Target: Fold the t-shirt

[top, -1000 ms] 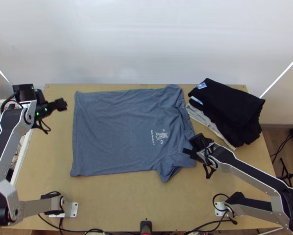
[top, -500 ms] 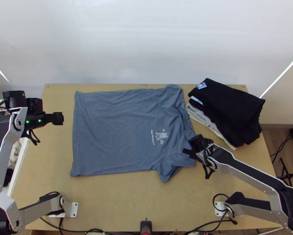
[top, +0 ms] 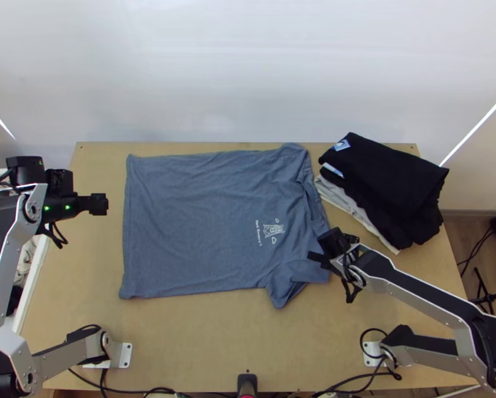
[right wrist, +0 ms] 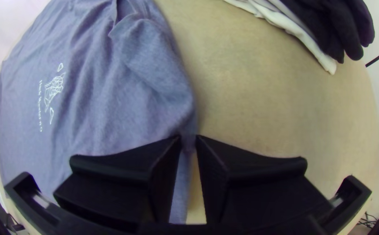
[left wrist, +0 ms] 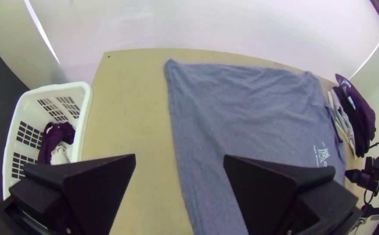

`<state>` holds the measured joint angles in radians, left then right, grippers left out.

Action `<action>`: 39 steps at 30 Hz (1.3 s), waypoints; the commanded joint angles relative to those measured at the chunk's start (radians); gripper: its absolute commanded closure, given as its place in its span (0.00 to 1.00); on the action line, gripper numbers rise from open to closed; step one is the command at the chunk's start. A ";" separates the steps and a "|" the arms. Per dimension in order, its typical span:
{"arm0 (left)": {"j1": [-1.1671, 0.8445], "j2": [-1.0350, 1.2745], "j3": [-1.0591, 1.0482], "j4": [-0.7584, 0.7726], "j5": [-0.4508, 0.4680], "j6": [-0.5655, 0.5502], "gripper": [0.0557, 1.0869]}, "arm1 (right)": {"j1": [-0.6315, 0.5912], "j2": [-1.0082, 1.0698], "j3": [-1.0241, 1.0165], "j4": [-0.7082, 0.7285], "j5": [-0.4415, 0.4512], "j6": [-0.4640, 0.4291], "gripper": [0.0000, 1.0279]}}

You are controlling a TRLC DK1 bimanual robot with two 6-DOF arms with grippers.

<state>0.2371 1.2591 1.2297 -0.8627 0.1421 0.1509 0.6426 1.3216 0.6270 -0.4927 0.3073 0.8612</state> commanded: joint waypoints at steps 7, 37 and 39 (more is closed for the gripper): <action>0.027 -0.003 0.010 -0.009 -0.001 0.013 0.05 | 0.025 0.018 0.005 -0.006 0.004 0.019 0.73; -0.101 0.036 -0.361 -0.391 -0.108 0.245 0.05 | -0.017 -0.064 0.031 -0.073 0.082 0.016 0.97; -0.101 0.017 -0.401 -0.357 -0.108 0.260 0.05 | -0.017 -0.067 0.031 -0.079 0.082 0.016 0.97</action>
<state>0.1490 1.3327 0.9810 -1.2964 0.0463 0.3805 0.6334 1.2682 0.6544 -0.5552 0.3882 0.8749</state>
